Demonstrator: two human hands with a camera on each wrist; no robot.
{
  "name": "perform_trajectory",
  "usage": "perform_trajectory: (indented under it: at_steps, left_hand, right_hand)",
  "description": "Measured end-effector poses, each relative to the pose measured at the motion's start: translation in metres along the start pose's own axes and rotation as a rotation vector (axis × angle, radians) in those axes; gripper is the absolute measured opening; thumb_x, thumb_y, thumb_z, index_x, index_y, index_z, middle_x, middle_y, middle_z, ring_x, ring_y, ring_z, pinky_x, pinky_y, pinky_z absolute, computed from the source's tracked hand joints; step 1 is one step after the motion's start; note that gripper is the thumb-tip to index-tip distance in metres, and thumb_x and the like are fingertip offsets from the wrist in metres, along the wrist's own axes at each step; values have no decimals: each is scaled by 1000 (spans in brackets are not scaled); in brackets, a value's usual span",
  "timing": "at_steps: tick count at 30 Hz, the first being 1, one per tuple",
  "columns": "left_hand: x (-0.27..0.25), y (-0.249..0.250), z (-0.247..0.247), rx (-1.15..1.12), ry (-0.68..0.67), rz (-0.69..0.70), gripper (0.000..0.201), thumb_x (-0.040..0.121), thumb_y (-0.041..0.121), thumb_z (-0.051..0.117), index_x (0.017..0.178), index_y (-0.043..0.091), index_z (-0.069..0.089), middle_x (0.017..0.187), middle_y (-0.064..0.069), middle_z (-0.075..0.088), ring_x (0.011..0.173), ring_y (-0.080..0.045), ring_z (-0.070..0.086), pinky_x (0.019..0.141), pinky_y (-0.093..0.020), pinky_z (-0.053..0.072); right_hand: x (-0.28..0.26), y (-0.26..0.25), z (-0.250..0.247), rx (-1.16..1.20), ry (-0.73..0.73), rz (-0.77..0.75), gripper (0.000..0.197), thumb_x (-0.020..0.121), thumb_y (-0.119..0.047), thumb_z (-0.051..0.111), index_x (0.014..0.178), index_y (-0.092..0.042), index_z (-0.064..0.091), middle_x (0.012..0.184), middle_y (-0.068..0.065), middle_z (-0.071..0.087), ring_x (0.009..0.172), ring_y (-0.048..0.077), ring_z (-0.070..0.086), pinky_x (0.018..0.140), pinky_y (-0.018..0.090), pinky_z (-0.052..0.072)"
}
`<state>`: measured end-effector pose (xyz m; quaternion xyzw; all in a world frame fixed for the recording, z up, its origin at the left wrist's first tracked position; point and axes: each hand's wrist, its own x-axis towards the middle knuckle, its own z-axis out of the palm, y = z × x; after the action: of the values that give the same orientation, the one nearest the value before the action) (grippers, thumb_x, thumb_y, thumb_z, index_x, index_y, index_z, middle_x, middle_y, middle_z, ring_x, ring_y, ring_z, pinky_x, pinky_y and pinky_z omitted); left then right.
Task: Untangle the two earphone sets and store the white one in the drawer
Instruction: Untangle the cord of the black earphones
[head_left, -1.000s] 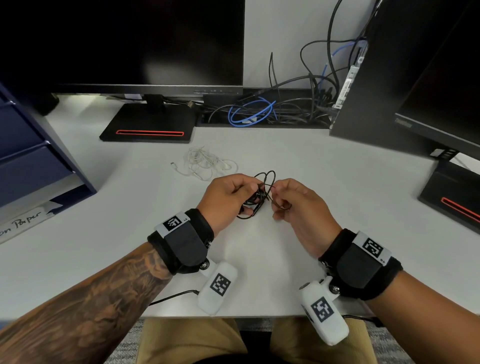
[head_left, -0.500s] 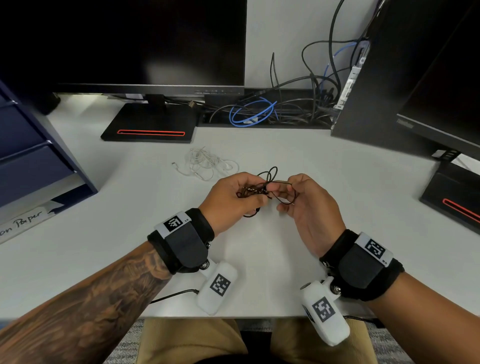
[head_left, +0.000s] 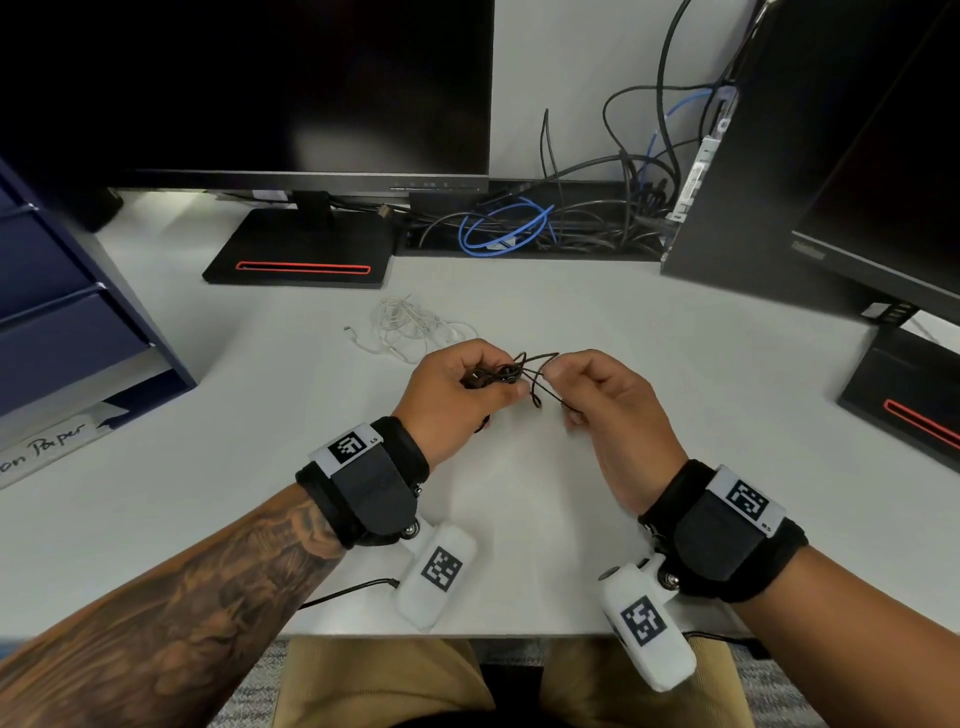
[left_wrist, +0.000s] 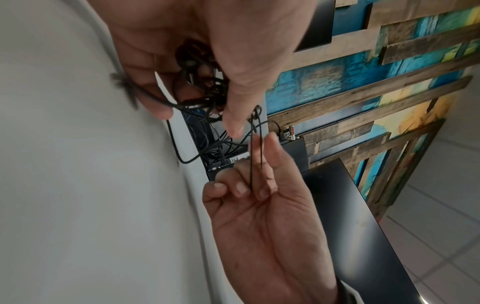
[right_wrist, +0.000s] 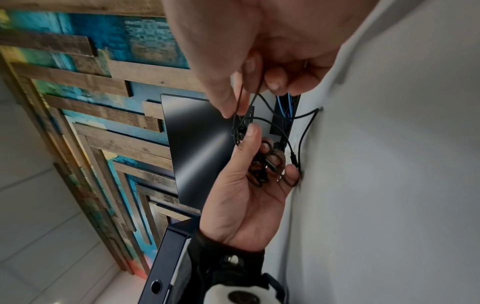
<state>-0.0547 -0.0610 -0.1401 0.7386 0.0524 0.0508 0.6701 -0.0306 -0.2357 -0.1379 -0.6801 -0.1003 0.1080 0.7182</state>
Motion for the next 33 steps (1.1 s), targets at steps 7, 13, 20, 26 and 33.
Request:
perform_trajectory:
  at_steps: [7,13,20,26,33]
  left_hand:
    - [-3,1,5,46,-46,2,29,82,17,80,74,-3,61,62,-5,52,62,-19,45,60,-34,40]
    - [-5,2,5,31,-95,14,14,88,21,74,89,7,72,66,0,62,62,-9,51,64,-32,48]
    - [-2,-2,4,104,-118,36,9,93,15,68,97,8,73,61,17,60,57,-2,50,57,-15,43]
    - [-2,-3,3,144,-159,47,4,92,13,69,88,13,69,56,19,56,52,1,46,55,-12,38]
    - [-5,-1,6,68,-112,26,7,86,16,76,88,9,74,70,-2,67,60,-12,50,58,-25,42]
  right_hand:
    - [0,2,2,-36,-15,-28,11,99,-14,61,90,-12,67,76,-5,62,66,9,48,65,24,41]
    - [2,5,0,-21,58,14,12,100,-13,60,88,-15,63,67,-7,56,65,11,48,64,26,42]
    - [4,3,-2,-28,143,-107,23,84,-24,73,105,-27,63,102,-4,58,80,15,54,76,34,47]
    - [0,-1,0,-162,-45,-130,27,96,-13,62,111,-31,75,106,-2,67,73,8,56,76,28,44]
    - [2,-2,-3,-154,-45,-93,24,93,0,64,95,-22,72,89,-6,71,79,13,59,72,19,48]
